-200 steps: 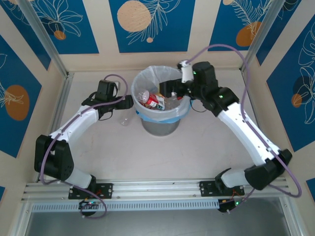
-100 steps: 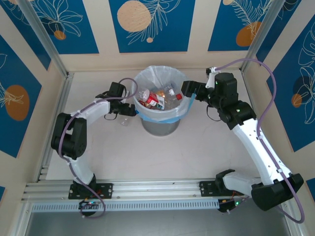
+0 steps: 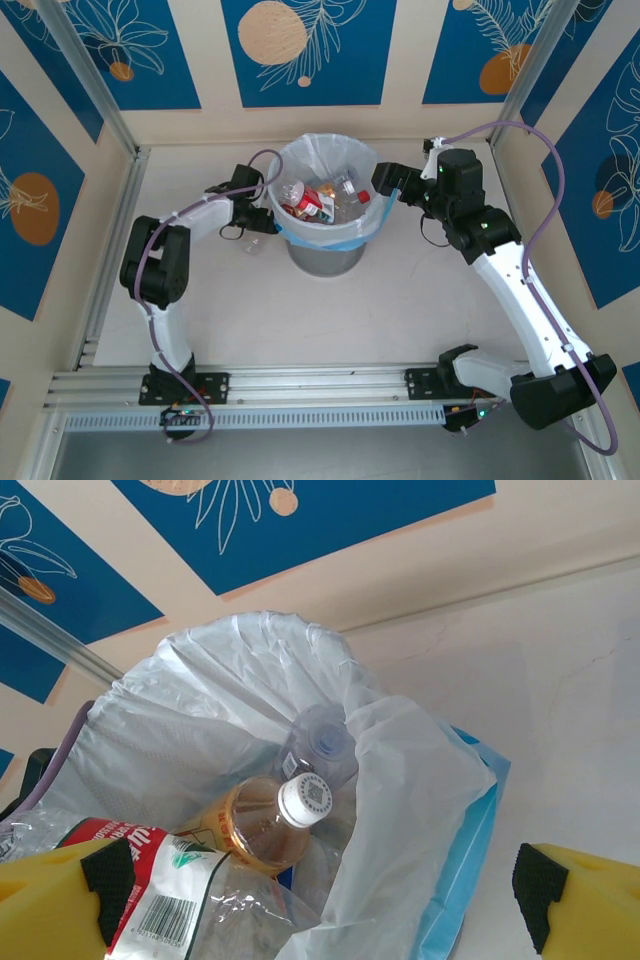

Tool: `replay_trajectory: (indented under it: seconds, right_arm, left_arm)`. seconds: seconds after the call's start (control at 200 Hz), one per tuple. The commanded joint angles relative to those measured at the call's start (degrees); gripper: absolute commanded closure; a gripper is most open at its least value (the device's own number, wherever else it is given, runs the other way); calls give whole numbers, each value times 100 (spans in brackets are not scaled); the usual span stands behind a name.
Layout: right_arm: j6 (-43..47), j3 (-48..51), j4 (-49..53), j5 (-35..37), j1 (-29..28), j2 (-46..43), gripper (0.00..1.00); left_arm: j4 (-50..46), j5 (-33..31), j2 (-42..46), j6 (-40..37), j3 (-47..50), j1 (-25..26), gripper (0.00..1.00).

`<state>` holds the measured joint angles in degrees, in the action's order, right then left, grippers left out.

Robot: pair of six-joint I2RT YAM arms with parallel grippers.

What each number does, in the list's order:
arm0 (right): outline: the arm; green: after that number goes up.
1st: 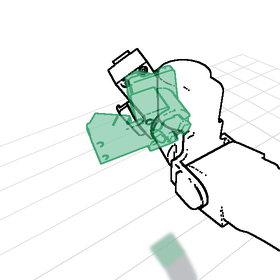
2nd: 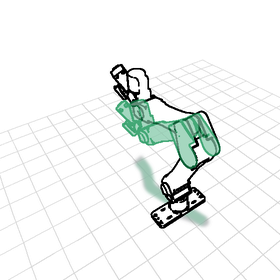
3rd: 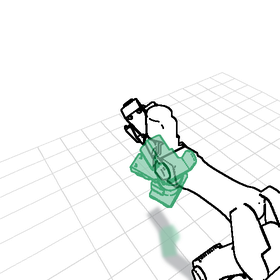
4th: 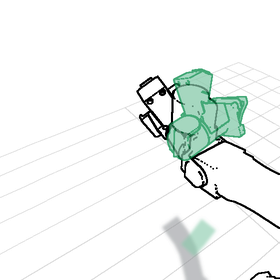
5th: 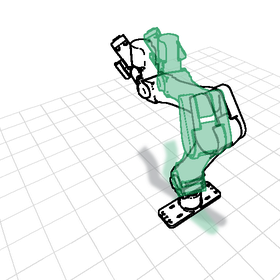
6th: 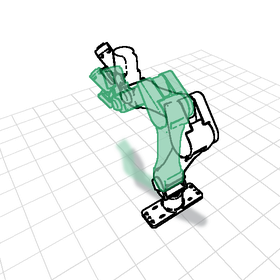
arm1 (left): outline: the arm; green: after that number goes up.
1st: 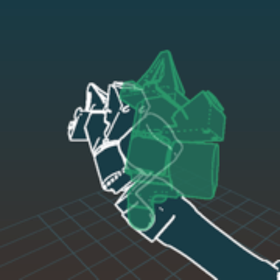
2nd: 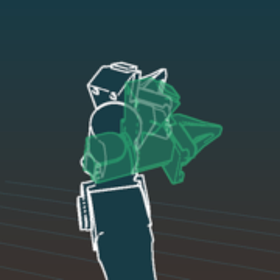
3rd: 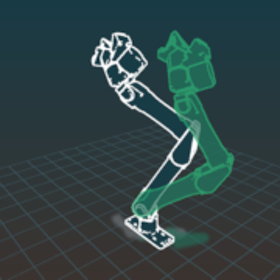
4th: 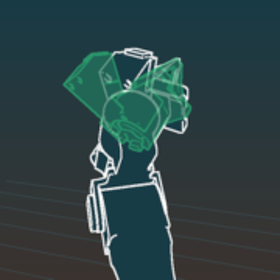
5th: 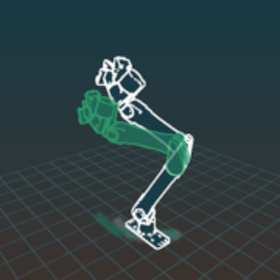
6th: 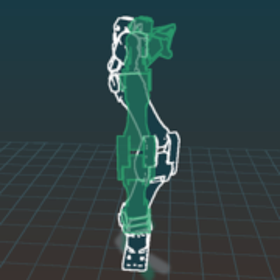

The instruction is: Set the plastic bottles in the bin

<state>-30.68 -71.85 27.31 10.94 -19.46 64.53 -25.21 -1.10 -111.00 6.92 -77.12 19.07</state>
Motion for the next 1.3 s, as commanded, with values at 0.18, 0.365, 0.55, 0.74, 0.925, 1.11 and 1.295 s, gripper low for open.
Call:
replay_trajectory:
  seconds: [0.18,0.365,0.55,0.74,0.925,1.11,1.295]
  right_arm:
    - [-44,101,-22,171,39,-203,0]
    - [-24,214,-23,214,48,-303,0]
    - [2,312,-15,239,63,-345,1]
    - [22,358,-79,234,85,-343,0]
    - [26,401,-127,192,115,-336,1]
    - [9,451,-156,159,133,-336,0]
    - [26,521,-206,109,151,-336,1]
  left_arm:
    - [-269,-207,-140,1,101,67,7]
    - [-309,-275,-30,78,306,20,13]
    - [-467,-348,226,159,435,-30,25]
    - [-490,-363,514,285,561,-105,37]
    - [-415,-259,1113,505,653,-300,41]
    - [-549,-363,1811,643,572,-495,41]
    - [-633,-682,2626,813,198,-519,43]
